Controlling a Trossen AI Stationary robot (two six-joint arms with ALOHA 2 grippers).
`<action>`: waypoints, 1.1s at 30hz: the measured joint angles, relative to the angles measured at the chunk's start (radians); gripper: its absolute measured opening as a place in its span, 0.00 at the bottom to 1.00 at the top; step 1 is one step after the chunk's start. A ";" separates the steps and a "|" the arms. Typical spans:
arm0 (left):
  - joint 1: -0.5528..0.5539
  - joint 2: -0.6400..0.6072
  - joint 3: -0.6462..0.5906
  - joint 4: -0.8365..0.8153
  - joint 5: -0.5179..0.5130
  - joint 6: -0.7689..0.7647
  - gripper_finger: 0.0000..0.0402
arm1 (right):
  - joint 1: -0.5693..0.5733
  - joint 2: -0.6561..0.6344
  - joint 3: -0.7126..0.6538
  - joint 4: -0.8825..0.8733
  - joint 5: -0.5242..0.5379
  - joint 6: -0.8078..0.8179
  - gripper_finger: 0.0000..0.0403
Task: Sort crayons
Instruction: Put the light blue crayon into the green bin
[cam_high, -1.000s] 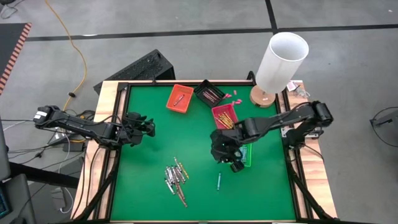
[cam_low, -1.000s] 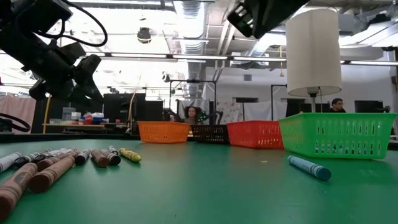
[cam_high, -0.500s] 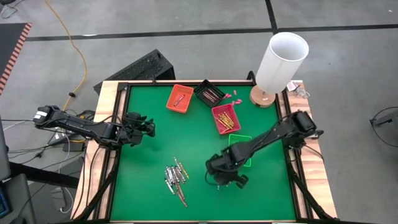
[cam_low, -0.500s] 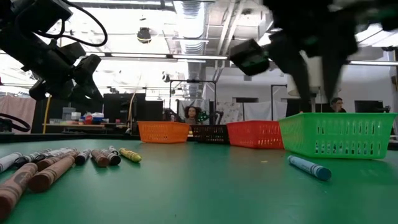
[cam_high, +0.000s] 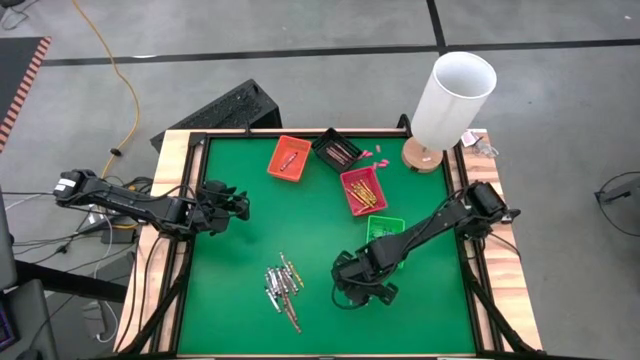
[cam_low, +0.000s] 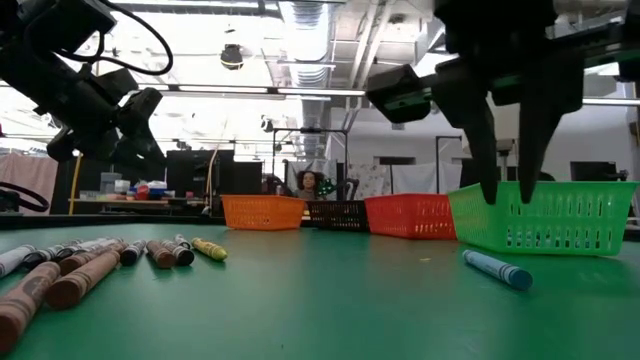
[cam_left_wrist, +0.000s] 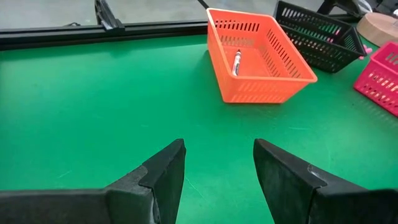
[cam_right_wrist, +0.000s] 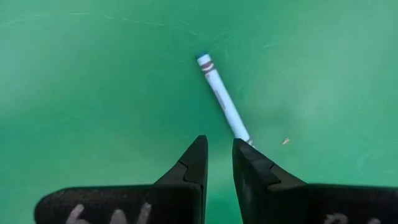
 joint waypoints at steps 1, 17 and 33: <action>0.000 0.000 0.000 -0.001 0.000 0.000 0.45 | 0.000 0.000 0.000 0.004 0.000 0.000 0.17; 0.000 0.000 0.000 -0.001 0.001 0.000 0.45 | 0.019 0.000 0.000 0.072 -0.004 -0.017 0.17; 0.000 0.000 0.000 -0.002 0.010 0.024 0.45 | 0.031 0.054 0.000 0.099 0.065 -0.262 0.17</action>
